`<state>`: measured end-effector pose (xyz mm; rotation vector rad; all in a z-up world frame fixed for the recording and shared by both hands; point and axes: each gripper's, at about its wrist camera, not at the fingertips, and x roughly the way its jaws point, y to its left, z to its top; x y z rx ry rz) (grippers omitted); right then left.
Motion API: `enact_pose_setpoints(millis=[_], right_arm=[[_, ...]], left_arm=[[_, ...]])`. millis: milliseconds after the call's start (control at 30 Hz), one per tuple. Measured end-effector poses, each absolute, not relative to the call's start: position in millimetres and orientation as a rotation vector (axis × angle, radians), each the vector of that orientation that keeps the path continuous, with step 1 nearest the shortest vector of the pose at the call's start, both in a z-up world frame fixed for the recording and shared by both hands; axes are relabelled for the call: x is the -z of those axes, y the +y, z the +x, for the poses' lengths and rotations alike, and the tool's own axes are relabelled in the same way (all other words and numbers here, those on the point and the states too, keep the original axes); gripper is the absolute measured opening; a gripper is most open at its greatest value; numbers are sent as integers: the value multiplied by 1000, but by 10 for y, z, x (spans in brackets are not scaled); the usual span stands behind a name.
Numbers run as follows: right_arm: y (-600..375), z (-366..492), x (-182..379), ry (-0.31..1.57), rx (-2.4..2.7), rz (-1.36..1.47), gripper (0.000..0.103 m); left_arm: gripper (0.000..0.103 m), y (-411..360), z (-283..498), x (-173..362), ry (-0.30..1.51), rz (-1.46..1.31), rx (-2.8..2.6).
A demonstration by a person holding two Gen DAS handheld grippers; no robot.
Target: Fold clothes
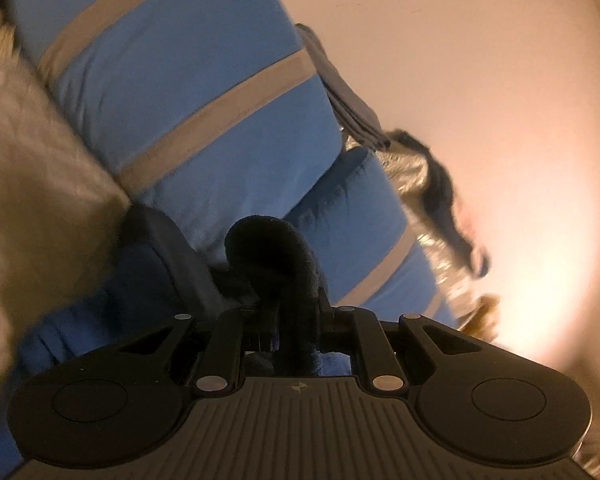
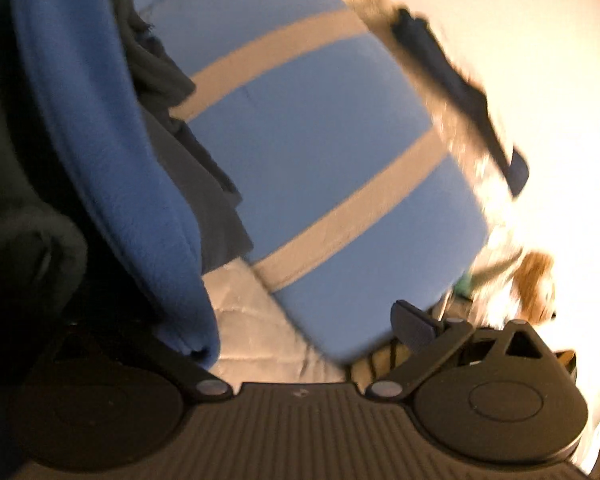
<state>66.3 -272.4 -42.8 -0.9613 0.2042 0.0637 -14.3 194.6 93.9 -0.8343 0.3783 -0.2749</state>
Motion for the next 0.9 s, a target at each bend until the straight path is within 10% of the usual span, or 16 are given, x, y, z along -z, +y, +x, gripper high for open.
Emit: enact_pose_setpoints(millis=[433,900], right_arm=[[-3201,718,47,574,-292,-234,103],[-3197,947,213,650,-99,-333,103]], left_arm=[[15,1929,-210,-889,415,-818,283],[16,1926,-419,-953,559,-548,196]])
